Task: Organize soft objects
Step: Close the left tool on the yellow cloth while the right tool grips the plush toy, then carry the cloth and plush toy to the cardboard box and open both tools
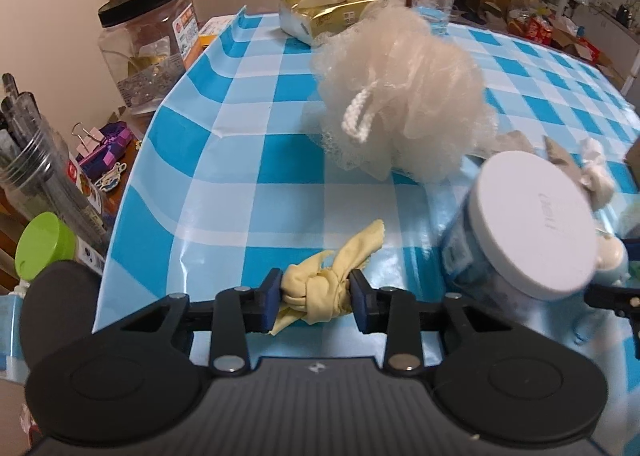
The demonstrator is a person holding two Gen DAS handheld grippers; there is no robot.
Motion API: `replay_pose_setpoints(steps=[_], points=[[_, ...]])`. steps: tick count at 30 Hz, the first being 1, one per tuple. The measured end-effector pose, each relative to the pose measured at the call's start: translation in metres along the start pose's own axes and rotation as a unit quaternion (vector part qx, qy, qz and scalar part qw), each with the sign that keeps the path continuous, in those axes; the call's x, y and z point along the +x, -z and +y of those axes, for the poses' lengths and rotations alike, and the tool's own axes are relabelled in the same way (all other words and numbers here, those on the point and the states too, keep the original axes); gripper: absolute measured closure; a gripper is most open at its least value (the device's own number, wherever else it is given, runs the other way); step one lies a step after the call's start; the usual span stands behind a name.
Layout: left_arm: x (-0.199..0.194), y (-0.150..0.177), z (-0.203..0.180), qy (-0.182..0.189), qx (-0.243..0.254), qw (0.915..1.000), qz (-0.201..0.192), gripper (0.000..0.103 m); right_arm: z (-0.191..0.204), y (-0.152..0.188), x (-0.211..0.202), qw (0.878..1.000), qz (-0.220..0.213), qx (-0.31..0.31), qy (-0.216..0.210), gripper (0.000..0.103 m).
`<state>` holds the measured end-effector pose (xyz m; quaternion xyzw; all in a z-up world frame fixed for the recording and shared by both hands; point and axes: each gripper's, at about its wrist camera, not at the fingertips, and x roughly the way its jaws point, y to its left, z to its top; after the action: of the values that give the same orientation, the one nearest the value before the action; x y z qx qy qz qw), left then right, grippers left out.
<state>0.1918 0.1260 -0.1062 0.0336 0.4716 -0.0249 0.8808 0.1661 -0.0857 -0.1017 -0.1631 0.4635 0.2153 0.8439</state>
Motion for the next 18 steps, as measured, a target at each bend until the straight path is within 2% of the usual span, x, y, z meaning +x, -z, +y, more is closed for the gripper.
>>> replay_pose_setpoints(steps=[9, 18], points=[[-0.043, 0.007, -0.009, 0.027, 0.028, 0.9992, 0.001, 0.069, 0.004, 0.012, -0.035, 1.000, -0.011, -0.004, -0.001, 0.052], [-0.091, 0.016, -0.047, 0.077, 0.083, 0.9936, 0.005, 0.069, -0.004, 0.034, -0.079, 1.000, -0.019, 0.003, 0.007, 0.052]])
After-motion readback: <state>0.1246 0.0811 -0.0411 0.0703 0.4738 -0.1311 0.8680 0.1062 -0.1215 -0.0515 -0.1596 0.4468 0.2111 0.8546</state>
